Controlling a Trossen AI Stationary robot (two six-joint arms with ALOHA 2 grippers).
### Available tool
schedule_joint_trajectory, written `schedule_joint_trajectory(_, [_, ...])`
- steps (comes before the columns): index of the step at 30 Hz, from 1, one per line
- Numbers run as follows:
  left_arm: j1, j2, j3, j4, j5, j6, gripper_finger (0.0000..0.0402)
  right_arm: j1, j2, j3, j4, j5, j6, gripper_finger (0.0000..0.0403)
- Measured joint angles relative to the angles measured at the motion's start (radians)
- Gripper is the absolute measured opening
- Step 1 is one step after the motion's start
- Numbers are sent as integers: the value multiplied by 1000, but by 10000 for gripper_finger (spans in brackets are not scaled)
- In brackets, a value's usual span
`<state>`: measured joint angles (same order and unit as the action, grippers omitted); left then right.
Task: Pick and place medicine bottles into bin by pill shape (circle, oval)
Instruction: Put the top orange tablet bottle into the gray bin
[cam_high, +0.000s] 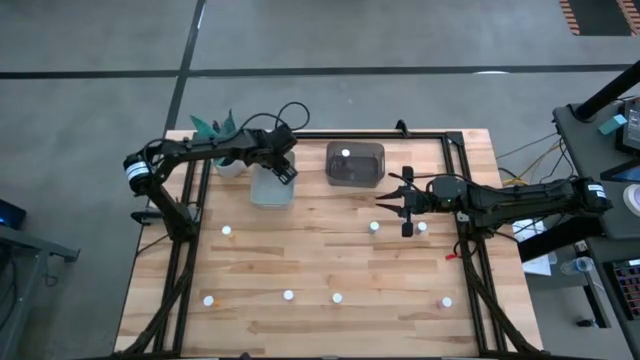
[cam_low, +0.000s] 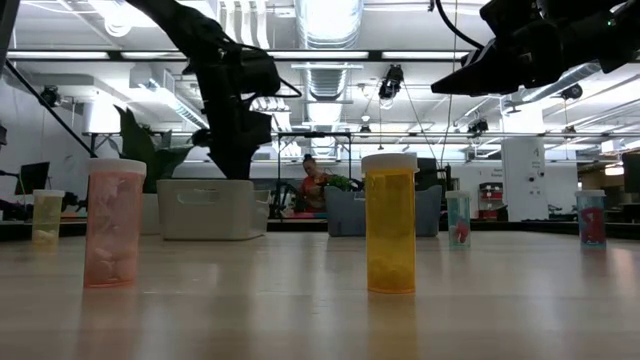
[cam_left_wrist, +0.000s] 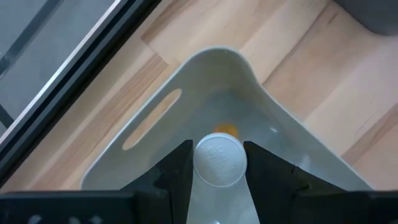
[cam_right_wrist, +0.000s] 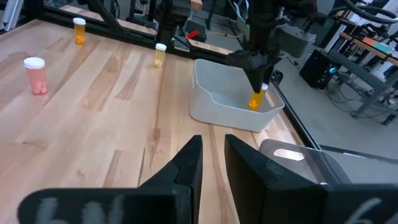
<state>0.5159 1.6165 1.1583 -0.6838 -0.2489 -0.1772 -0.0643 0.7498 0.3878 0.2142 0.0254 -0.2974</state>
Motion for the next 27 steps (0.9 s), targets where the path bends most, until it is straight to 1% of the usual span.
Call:
schedule_joint_trajectory(10, [0,1,-3,23,-3,0,121,0,0,0,0,0,-1,59])
schedule_joint_trajectory(16, [-2,32,-3,24,-3,2,121,0,0,0,0,0,0,59])
schedule_joint_trajectory(21, [-2,42,-3,25,-44,4,121,0,0,0,0,0,-1,59])
schedule_joint_trajectory(27, [-2,47,-3,26,-45,3,121,0,0,0,0,0,-1,59])
